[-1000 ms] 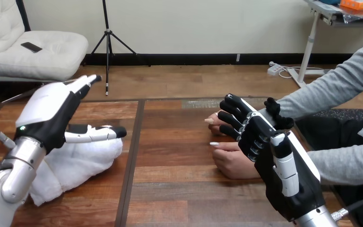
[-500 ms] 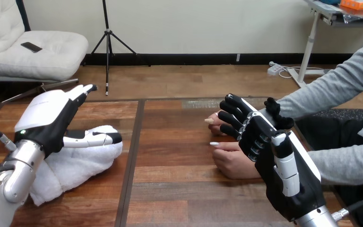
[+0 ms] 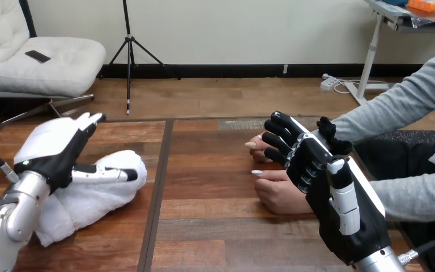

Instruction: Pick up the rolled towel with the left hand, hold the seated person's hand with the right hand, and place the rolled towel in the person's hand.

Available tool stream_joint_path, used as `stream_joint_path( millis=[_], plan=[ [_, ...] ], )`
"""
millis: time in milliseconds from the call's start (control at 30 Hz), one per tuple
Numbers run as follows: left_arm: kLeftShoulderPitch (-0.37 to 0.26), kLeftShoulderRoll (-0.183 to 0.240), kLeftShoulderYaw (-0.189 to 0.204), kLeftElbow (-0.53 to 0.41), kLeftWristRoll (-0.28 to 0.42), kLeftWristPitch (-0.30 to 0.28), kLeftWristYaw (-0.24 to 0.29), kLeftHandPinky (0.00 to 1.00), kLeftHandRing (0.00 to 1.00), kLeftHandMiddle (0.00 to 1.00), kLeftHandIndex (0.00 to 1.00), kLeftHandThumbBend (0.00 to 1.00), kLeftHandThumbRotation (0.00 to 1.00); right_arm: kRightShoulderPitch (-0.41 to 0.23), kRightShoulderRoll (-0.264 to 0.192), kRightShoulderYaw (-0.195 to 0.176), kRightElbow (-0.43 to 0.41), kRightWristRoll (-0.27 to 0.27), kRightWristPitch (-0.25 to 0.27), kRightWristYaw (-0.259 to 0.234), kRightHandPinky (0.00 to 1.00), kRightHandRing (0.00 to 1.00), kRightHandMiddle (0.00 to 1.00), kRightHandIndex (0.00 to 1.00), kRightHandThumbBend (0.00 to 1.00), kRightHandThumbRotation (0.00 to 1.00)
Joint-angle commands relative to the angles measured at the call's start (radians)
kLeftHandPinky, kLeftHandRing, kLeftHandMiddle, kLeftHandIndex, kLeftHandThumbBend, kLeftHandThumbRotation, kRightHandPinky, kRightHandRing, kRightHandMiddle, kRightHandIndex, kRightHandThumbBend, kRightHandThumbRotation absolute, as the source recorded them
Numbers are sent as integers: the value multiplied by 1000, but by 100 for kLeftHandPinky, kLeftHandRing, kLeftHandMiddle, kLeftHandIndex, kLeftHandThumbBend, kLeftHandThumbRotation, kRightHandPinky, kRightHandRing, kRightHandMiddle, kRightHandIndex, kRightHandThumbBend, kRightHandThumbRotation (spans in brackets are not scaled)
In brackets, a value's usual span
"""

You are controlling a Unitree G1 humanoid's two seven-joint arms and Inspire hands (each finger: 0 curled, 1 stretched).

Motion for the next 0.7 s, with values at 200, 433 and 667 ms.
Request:
stream_joint_path(
  millis=[200, 433, 667],
  plan=[
    [-95, 29, -35, 37, 14, 25, 10, 88, 94, 97, 93, 100, 68, -33, 2, -10, -63, 12, -20, -2, 92, 93, 94, 92, 82, 100],
    [-103, 27, -51, 44, 15, 53, 1, 89, 95, 97, 94, 100, 68, -34, 2, -9, -64, 16, -21, 2, 92, 93, 94, 92, 82, 100],
    [-111, 26, -62, 48, 11, 74, -16, 89, 94, 97, 94, 100, 69, -31, 3, -9, -70, 15, -21, -1, 92, 93, 94, 92, 82, 100]
  ],
)
